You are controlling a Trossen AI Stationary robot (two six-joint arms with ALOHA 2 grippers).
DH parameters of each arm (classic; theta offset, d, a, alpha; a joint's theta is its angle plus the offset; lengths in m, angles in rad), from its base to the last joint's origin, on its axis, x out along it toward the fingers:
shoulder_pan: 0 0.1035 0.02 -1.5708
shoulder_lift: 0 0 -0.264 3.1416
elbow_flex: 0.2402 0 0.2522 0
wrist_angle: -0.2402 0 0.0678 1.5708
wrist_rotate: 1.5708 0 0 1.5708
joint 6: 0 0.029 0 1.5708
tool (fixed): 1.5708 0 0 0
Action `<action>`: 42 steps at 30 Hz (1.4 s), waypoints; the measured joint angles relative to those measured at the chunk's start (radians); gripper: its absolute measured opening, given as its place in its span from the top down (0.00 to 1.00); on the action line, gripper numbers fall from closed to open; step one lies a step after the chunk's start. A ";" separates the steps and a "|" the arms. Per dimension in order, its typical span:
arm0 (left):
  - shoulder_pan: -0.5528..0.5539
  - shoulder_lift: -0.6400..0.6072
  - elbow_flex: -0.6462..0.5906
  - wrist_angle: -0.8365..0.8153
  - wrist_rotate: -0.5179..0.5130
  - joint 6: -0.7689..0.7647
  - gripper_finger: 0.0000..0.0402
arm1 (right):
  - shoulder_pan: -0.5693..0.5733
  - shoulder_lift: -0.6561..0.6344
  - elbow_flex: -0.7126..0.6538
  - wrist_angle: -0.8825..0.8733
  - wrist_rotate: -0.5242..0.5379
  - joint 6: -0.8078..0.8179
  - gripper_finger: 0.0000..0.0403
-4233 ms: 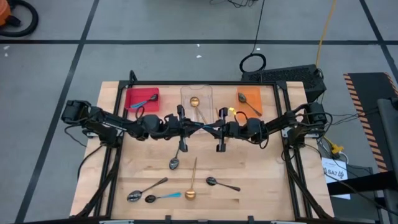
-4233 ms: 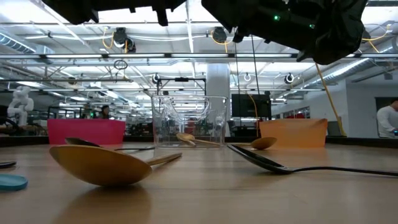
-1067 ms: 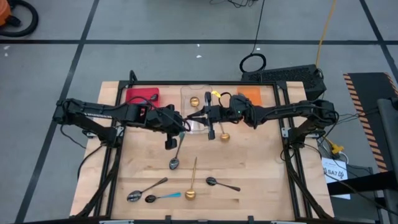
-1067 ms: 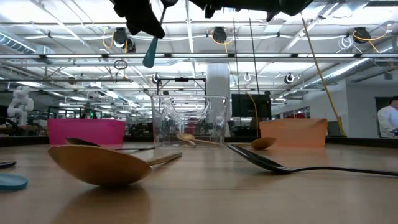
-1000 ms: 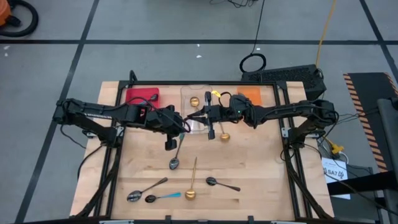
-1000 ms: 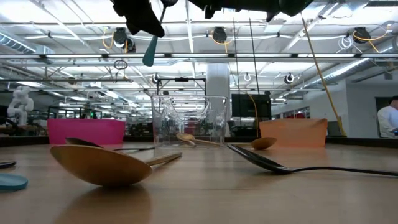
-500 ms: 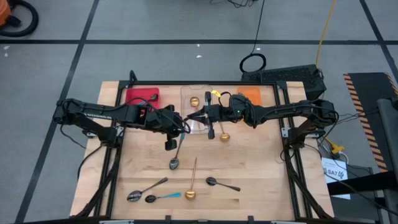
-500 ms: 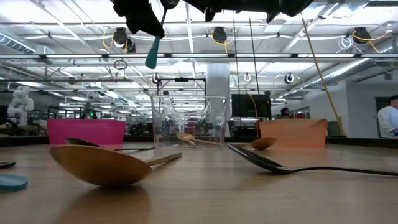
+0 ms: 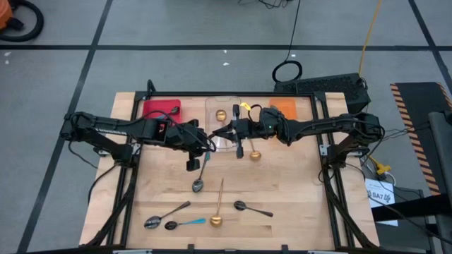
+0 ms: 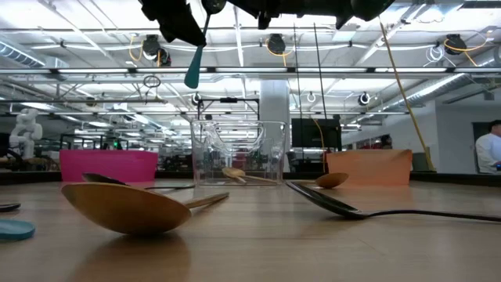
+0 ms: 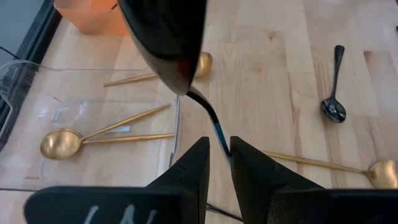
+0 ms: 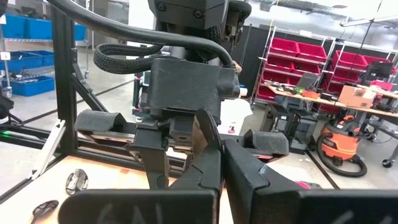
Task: Sort silverware by color (type)
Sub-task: Put the blue spoon into the red bin
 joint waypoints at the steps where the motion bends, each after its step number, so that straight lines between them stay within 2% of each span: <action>1: 0.000 0.000 0.000 -0.001 0.001 0.001 0.83 | 0.000 0.000 0.000 -0.001 0.000 0.002 1.00; 8: 0.003 0.000 0.000 -0.012 0.003 0.004 0.83 | 0.000 0.000 0.000 -0.026 -0.002 0.009 1.00; 12: 0.010 0.000 -0.001 -0.038 -0.030 0.000 0.83 | 0.007 0.000 -0.001 -0.064 -0.035 0.030 1.00; 17: 0.026 -0.004 -0.001 -0.088 -0.068 0.007 0.83 | 0.004 -0.002 -0.001 -0.098 -0.013 0.036 1.00; 22: 0.044 -0.040 -0.001 -0.209 -0.226 -0.049 0.83 | 0.000 -0.027 -0.002 -0.219 0.172 0.026 1.00; 26: 0.033 -0.076 -0.002 -0.232 -0.329 -0.086 0.83 | 0.000 -0.051 -0.014 -0.216 0.277 0.047 1.00; 30: -0.023 -0.098 -0.002 -0.189 -0.417 -0.075 0.83 | 0.002 -0.086 -0.122 -0.061 0.377 0.116 1.00; 36: -0.112 -0.097 -0.002 -0.047 -0.471 -0.001 0.83 | 0.025 -0.124 -0.345 0.286 0.494 0.222 1.00; 39: -0.153 -0.086 -0.012 0.079 -0.495 0.063 0.83 | 0.056 -0.124 -0.413 0.449 0.569 0.205 1.00; 42: -0.184 -0.069 -0.044 0.246 -0.507 0.149 0.83 | 0.090 -0.124 -0.441 0.539 0.664 0.124 1.00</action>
